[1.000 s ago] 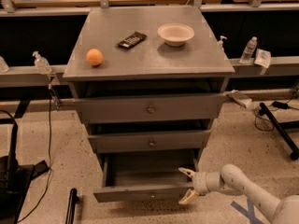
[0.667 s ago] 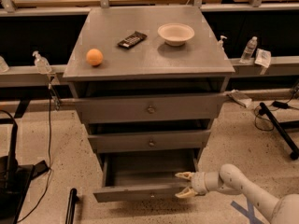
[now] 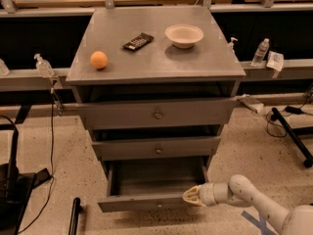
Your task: Close bottom drawer
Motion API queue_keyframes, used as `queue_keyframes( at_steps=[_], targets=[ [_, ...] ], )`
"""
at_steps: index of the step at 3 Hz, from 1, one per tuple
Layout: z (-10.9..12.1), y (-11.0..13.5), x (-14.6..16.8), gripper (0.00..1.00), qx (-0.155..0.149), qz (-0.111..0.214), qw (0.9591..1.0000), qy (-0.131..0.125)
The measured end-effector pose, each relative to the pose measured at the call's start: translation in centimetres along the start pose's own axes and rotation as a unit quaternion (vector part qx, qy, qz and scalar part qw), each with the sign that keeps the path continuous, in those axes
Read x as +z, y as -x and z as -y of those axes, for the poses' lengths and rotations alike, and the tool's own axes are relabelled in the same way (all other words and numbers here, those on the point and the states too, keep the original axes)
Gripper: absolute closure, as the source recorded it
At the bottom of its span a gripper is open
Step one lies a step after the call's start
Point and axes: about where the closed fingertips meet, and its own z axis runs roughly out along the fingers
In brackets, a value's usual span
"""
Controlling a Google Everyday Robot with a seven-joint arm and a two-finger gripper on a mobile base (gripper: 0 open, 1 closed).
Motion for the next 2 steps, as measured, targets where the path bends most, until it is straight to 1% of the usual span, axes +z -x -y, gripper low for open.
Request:
queue_keyframes(
  at_steps=[1, 2],
  targets=[
    [-2.1, -2.1, 0.8, 1.00, 0.004, 0.023, 0.9997, 0.003],
    [-4.5, -4.0, 1.6, 1.00, 0.000, 0.044, 0.9990, 0.005]
  ],
)
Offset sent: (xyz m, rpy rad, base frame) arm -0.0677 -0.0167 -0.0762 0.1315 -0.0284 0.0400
